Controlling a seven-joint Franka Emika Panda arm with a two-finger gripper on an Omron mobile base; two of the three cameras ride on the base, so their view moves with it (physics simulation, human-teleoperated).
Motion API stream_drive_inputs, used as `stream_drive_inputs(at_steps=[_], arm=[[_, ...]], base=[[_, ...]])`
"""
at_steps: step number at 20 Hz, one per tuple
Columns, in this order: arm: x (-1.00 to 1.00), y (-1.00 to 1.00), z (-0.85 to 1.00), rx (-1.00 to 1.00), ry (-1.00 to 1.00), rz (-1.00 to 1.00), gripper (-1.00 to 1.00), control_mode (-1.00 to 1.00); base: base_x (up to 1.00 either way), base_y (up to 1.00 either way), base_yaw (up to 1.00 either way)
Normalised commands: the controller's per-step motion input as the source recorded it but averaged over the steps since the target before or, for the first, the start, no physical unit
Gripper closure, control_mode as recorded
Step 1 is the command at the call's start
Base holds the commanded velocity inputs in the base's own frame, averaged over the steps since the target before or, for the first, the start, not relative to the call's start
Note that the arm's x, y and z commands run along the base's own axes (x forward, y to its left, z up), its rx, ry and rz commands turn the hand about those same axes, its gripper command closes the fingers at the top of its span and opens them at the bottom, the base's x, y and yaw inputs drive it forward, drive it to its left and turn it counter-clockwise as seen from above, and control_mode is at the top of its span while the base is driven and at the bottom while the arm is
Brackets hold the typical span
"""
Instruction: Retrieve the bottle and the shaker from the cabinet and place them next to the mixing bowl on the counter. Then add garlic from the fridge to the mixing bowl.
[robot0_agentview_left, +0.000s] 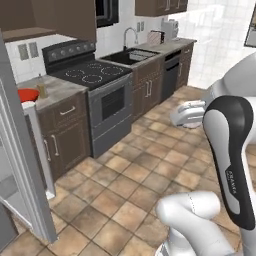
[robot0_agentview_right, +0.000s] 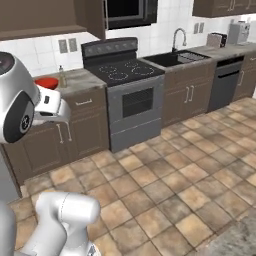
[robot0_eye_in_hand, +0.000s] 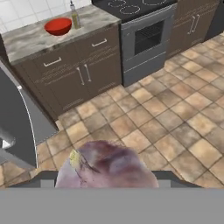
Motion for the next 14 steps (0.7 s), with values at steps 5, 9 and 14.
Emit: stream_drive_inputs(at_steps=[5, 9, 14], arm=[[0.0, 0.0, 0.0, 0.0, 0.0, 0.0, 1.0, 1.0], [0.0, 0.0, 0.0, 0.0, 0.0, 0.0, 1.0, 1.0], [0.0, 0.0, 0.0, 0.0, 0.0, 0.0, 1.0, 1.0]], base=[[0.81, -0.01, 0.09], [0.71, 0.03, 0.1], [0.66, 0.22, 0.25]])
